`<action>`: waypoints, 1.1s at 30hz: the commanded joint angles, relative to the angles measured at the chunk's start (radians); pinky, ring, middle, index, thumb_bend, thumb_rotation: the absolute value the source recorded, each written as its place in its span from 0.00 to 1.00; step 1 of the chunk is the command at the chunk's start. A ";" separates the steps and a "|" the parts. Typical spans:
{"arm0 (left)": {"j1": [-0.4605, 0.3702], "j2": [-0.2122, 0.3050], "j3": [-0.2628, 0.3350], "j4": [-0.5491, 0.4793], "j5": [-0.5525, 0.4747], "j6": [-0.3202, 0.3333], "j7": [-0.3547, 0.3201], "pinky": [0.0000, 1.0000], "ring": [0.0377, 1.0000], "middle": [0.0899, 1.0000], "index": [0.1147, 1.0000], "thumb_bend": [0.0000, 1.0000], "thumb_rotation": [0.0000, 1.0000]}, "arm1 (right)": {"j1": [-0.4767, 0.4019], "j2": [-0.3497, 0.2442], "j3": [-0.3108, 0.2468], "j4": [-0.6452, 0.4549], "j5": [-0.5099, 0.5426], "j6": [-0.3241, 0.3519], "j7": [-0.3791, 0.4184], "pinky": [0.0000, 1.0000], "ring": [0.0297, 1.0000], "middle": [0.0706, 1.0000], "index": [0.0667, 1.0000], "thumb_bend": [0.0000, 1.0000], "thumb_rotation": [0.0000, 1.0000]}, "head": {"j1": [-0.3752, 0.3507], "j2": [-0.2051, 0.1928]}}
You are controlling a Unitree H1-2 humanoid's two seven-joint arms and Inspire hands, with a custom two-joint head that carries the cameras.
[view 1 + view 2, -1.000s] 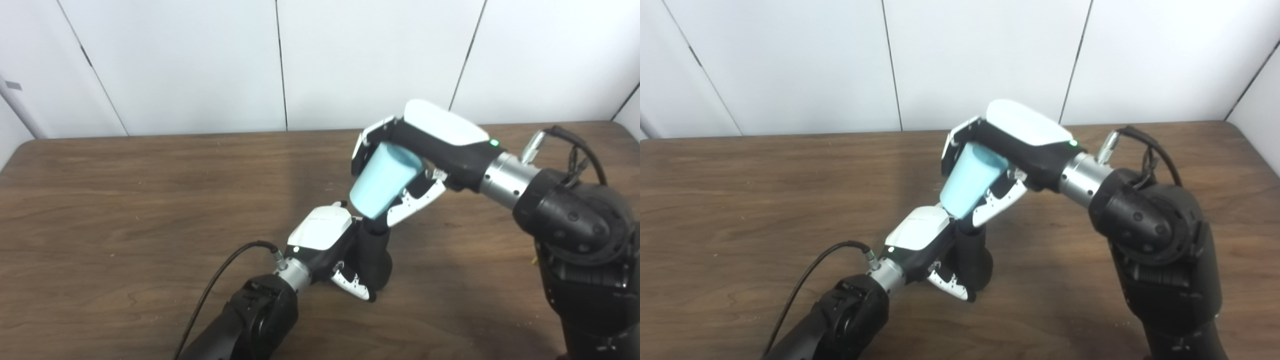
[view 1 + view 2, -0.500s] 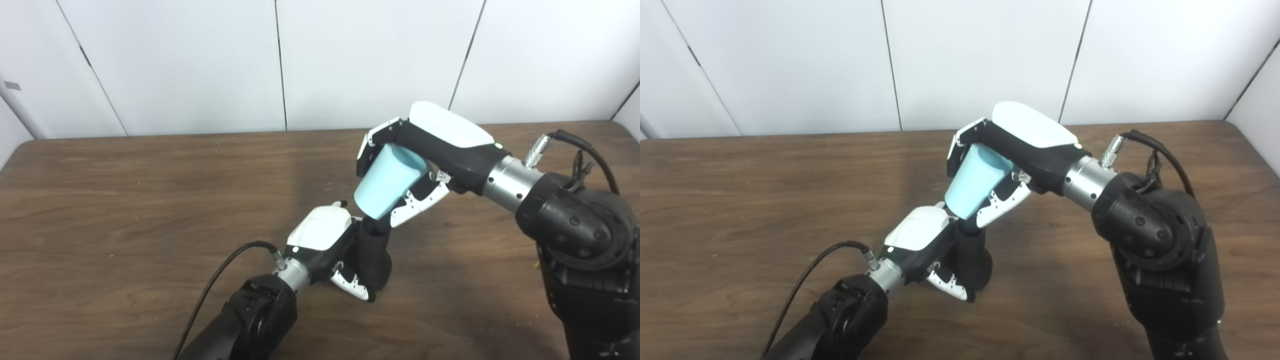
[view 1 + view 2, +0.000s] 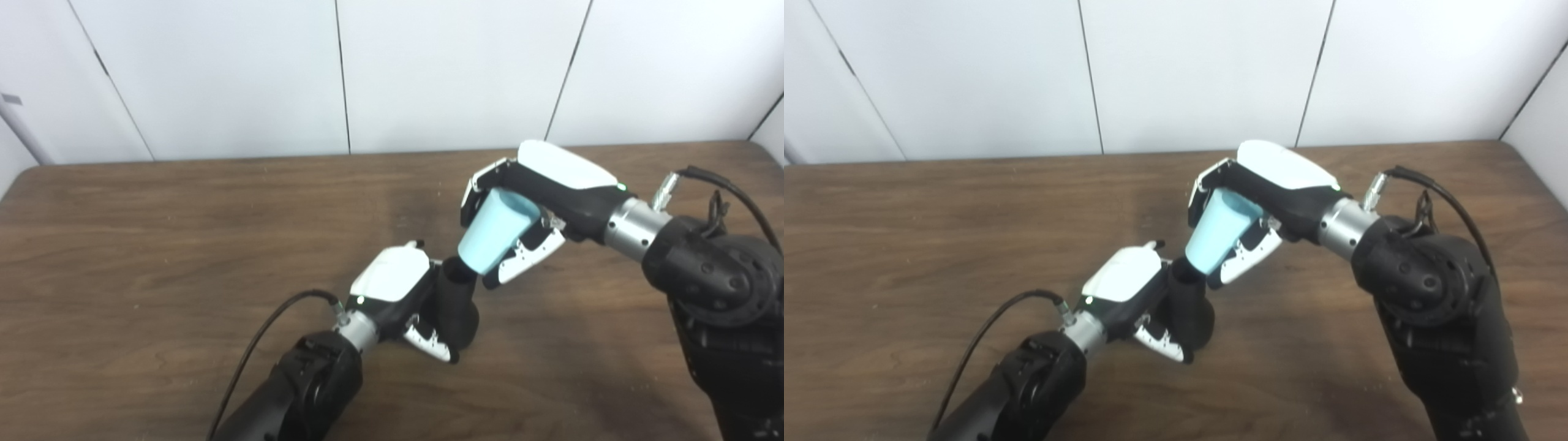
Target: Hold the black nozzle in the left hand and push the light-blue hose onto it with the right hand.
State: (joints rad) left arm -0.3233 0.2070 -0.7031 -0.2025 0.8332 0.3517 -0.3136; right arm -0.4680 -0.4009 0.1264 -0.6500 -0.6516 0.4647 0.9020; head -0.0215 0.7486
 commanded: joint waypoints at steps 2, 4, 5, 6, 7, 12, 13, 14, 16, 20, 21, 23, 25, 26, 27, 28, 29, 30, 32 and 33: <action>0.092 0.069 -0.050 0.073 -0.001 0.025 -0.158 1.00 0.66 0.44 0.41 0.52 0.00 | -0.015 -0.001 -0.015 -0.005 -0.002 0.003 -0.040 0.30 0.41 0.46 0.47 0.50 0.00 | -0.003 0.001; 0.092 0.069 -0.050 0.073 -0.002 0.026 -0.159 1.00 0.66 0.44 0.41 0.52 0.00 | -0.007 0.010 -0.016 -0.005 -0.002 0.004 -0.039 0.30 0.41 0.46 0.47 0.50 0.00 | -0.006 0.002; 0.092 0.069 -0.050 0.073 -0.003 0.026 -0.159 1.00 0.66 0.44 0.41 0.52 0.00 | -0.004 0.016 -0.017 -0.005 -0.001 0.004 -0.037 0.30 0.41 0.46 0.47 0.50 0.00 | -0.006 0.002; 0.092 0.069 -0.050 0.073 -0.003 0.025 -0.159 1.00 0.66 0.44 0.42 0.52 0.00 | -0.003 0.021 -0.018 -0.004 0.000 0.004 -0.035 0.30 0.41 0.46 0.47 0.50 0.00 | -0.007 0.002; 0.092 0.069 -0.050 0.072 -0.004 0.025 -0.159 1.00 0.66 0.44 0.42 0.52 0.00 | -0.002 0.027 -0.019 -0.004 0.000 0.004 -0.034 0.30 0.41 0.46 0.47 0.50 0.00 | -0.007 0.002; 0.090 0.067 -0.050 0.077 -0.006 0.024 -0.157 1.00 0.68 0.43 0.42 0.52 0.00 | 0.001 0.037 -0.018 0.002 0.006 0.003 -0.044 0.30 0.41 0.46 0.47 0.50 0.00 | -0.005 0.002; 0.090 0.066 -0.051 0.077 -0.006 0.024 -0.157 1.00 0.68 0.43 0.42 0.52 0.00 | 0.002 0.037 -0.017 0.004 0.008 0.002 -0.047 0.30 0.41 0.46 0.47 0.50 0.00 | -0.005 0.002; 0.090 0.066 -0.051 0.076 -0.006 0.025 -0.158 1.00 0.68 0.43 0.42 0.52 0.00 | 0.003 0.036 -0.015 0.006 0.009 0.003 -0.051 0.30 0.41 0.46 0.47 0.50 0.00 | -0.005 0.002; 0.091 0.065 -0.051 0.073 -0.007 0.028 -0.159 1.00 0.67 0.43 0.42 0.52 0.00 | 0.009 0.034 -0.013 0.018 0.015 0.001 -0.066 0.30 0.41 0.46 0.48 0.50 0.00 | -0.005 0.002; 0.091 0.066 -0.049 0.070 -0.008 0.026 -0.158 1.00 0.66 0.43 0.43 0.52 0.00 | 0.016 0.029 -0.010 0.036 0.020 0.000 -0.088 0.30 0.41 0.46 0.48 0.50 0.00 | -0.005 0.003; 0.091 0.067 -0.049 0.069 -0.008 0.025 -0.157 1.00 0.66 0.43 0.43 0.52 0.00 | 0.017 0.028 -0.009 0.039 0.020 0.001 -0.092 0.30 0.41 0.46 0.48 0.50 0.00 | -0.005 0.003; 0.093 0.066 -0.050 0.071 -0.006 0.023 -0.154 1.00 0.66 0.42 0.43 0.52 0.00 | 0.016 0.028 -0.009 0.045 0.018 0.001 -0.099 0.30 0.41 0.46 0.48 0.50 0.00 | -0.004 0.004; 0.094 0.067 -0.051 0.072 -0.005 0.022 -0.152 1.00 0.66 0.42 0.43 0.52 0.00 | 0.015 0.028 -0.009 0.047 0.017 0.002 -0.103 0.30 0.41 0.46 0.48 0.50 0.00 | -0.004 0.004; 0.094 0.068 -0.051 0.071 -0.006 0.020 -0.152 1.00 0.66 0.42 0.43 0.52 0.00 | 0.013 0.027 -0.008 0.048 0.016 0.002 -0.106 0.30 0.41 0.46 0.48 0.50 0.00 | -0.005 0.007; 0.095 0.068 -0.051 0.071 -0.006 0.018 -0.151 1.00 0.66 0.42 0.44 0.52 0.00 | 0.012 0.027 -0.008 0.048 0.016 0.003 -0.108 0.30 0.41 0.46 0.48 0.50 0.00 | -0.005 0.007; 0.095 0.069 -0.052 0.071 -0.006 0.015 -0.150 1.00 0.66 0.42 0.44 0.52 0.00 | 0.010 0.027 -0.006 0.049 0.013 0.003 -0.110 0.30 0.41 0.46 0.48 0.50 0.00 | -0.005 0.008; 0.095 0.070 -0.052 0.072 -0.007 0.012 -0.149 1.00 0.66 0.42 0.44 0.52 0.00 | 0.009 0.028 -0.003 0.050 0.009 0.002 -0.114 0.30 0.41 0.46 0.48 0.50 0.00 | -0.005 0.008; 0.095 0.071 -0.053 0.072 -0.008 0.010 -0.149 1.00 0.66 0.42 0.43 0.52 0.00 | 0.008 0.029 0.000 0.051 0.005 0.002 -0.118 0.30 0.41 0.46 0.48 0.50 0.00 | -0.005 0.010; 0.095 0.071 -0.054 0.072 -0.009 0.005 -0.149 1.00 0.66 0.42 0.43 0.52 0.00 | 0.008 0.034 0.010 0.053 -0.003 0.000 -0.126 0.30 0.41 0.46 0.48 0.50 0.00 | -0.003 0.011; 0.095 0.071 -0.054 0.073 -0.010 0.003 -0.149 1.00 0.66 0.43 0.43 0.52 0.00 | 0.010 0.036 0.014 0.052 -0.007 0.000 -0.129 0.30 0.41 0.46 0.48 0.50 0.00 | -0.003 0.012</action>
State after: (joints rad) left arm -0.3199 0.2123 -0.7028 -0.2066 0.8286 0.3468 -0.3146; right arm -0.4160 -0.3602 0.1411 -0.5881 -0.6475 0.4647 0.8128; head -0.0245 0.7593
